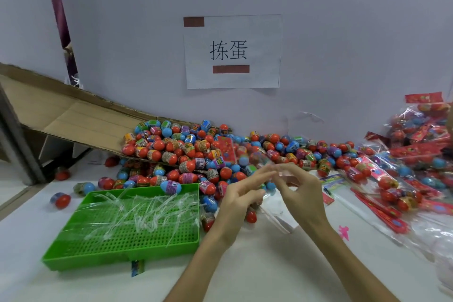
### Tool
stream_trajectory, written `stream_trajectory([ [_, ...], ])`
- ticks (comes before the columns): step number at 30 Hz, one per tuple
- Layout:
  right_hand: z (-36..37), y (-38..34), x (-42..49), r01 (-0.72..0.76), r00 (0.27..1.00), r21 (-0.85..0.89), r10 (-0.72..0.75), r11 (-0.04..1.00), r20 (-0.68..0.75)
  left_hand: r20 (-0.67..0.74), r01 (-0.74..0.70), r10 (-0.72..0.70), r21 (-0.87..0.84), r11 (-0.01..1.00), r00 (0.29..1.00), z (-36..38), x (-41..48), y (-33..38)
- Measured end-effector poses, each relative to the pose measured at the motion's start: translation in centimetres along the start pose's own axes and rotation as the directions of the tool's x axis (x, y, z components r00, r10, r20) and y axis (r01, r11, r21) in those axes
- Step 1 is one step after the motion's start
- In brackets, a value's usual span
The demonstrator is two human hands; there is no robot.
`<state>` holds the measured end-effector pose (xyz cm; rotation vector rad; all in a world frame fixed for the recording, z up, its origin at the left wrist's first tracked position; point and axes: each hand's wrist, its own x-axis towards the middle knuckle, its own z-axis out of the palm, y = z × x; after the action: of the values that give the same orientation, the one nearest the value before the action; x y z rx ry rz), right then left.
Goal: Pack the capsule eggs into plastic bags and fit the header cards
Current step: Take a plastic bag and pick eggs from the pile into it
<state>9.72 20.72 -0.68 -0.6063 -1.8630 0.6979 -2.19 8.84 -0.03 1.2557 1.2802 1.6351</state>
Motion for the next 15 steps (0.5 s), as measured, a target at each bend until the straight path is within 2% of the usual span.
stream_trajectory([
  [3, 0.1, -0.3, -0.1, -0.027, 0.996, 0.083, 0.021, 0.996, 0.083, 0.029, -0.021, 0.021, -0.001, 1.000, 0.999, 0.1, 0.0, 0.0],
  [6, 0.6, -0.5, -0.3, -0.037, 0.998, 0.144, 0.030, 0.989, 0.057, 0.017, -0.042, 0.042, -0.019, 0.999, 0.999, 0.1, 0.0, 0.0],
  [8, 0.7, -0.1, -0.2, -0.077, 0.997, 0.144, 0.077, 0.987, 0.008, -0.027, -0.045, 0.044, -0.041, 0.998, 0.999, 0.0, 0.0, 0.0],
  [10, 0.5, 0.2, 0.1, -0.162, 0.985, 0.208, 0.170, 0.965, -0.022, -0.137, -0.035, 0.026, -0.059, 0.998, 0.990, 0.0, 0.2, -0.3],
  [13, -0.1, 0.1, 0.5, -0.298, 0.945, 0.388, 0.326, 0.872, -0.005, -0.268, 0.051, -0.078, -0.107, 0.993, 0.960, -0.1, 0.4, -0.5],
  [15, -0.5, -0.2, 0.9, -0.404, 0.903, 0.510, 0.422, 0.759, 0.087, -0.234, 0.155, -0.193, -0.169, 0.973, 0.953, -0.2, 0.5, -0.3],
])
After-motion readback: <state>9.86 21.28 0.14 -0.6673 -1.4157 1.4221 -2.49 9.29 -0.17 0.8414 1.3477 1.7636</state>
